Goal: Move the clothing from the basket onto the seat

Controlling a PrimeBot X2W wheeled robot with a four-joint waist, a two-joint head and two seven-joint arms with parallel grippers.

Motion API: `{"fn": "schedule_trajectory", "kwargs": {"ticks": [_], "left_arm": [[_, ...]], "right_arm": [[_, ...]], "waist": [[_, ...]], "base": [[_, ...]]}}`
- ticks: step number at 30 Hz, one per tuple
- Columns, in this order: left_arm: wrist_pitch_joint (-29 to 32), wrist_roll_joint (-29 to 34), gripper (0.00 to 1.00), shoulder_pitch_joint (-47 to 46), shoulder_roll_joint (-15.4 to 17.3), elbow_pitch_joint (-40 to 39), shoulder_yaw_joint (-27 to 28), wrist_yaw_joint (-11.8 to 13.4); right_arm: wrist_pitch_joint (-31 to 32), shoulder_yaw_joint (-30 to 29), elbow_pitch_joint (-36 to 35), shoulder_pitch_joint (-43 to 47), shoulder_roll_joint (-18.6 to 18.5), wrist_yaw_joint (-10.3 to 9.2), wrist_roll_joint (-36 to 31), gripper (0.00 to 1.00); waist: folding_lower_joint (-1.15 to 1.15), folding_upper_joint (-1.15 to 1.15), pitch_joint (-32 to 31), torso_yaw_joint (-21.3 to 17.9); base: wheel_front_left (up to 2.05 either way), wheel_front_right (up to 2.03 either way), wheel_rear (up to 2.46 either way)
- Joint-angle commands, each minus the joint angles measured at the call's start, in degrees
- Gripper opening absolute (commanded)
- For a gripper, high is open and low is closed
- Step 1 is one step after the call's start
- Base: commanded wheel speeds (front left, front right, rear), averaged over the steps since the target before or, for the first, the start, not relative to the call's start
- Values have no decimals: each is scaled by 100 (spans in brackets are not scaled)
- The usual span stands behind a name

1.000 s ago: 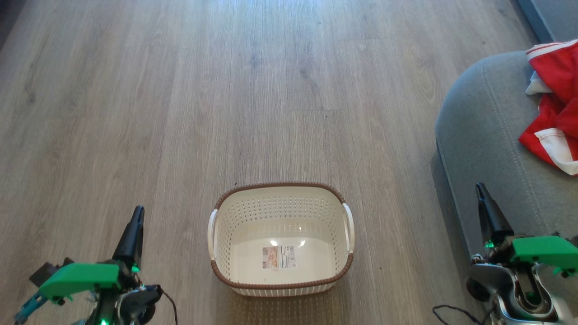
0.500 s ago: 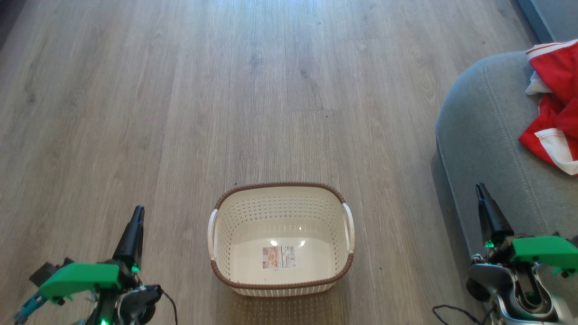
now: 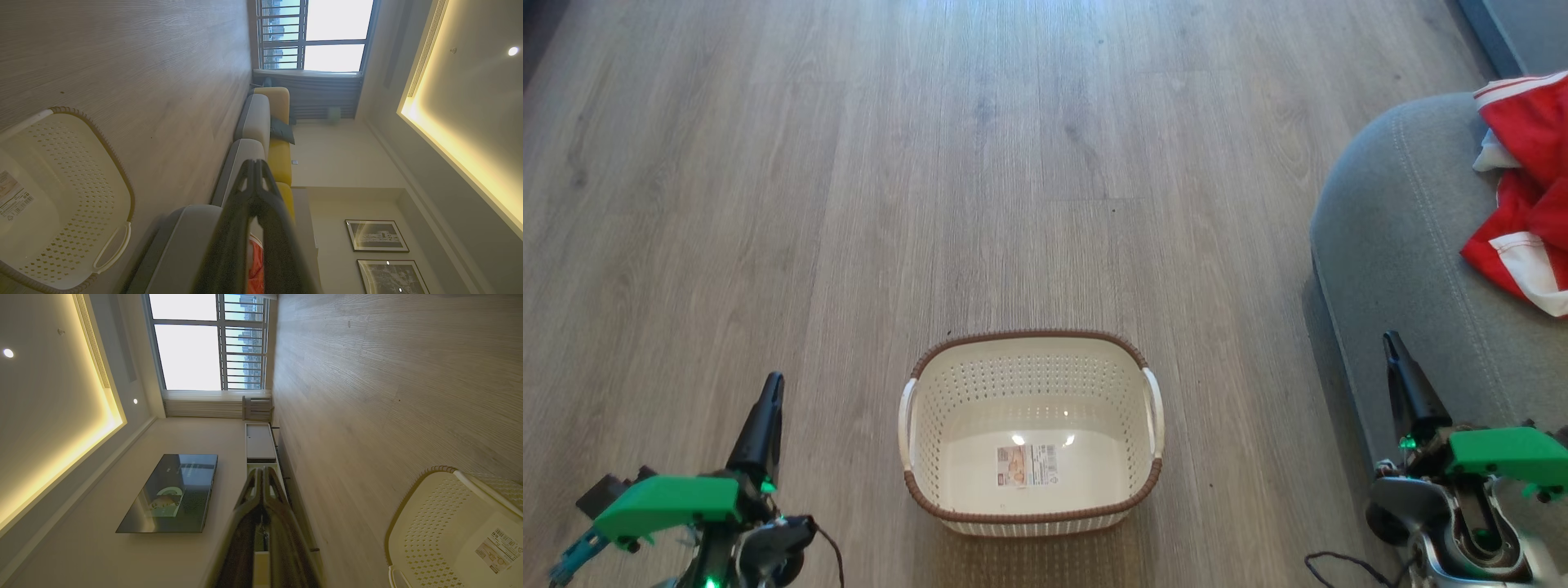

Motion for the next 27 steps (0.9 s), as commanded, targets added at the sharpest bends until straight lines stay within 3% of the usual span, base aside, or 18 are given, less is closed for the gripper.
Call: {"fn": "schedule_trajectory", "kwargs": {"ticks": [1,27], "left_arm": [[42,-37,0,-284,80,-193,192,-53],[42,-38,0,-284,79,-193,191,-53]], "right_arm": [[34,102,-226,-103,-18,0,35,0],[33,102,-226,-103,-18,0,35,0]], "waist": [[0,0,0,0],[0,0,0,0]], "base": [[0,0,0],[0,0,0]]}}
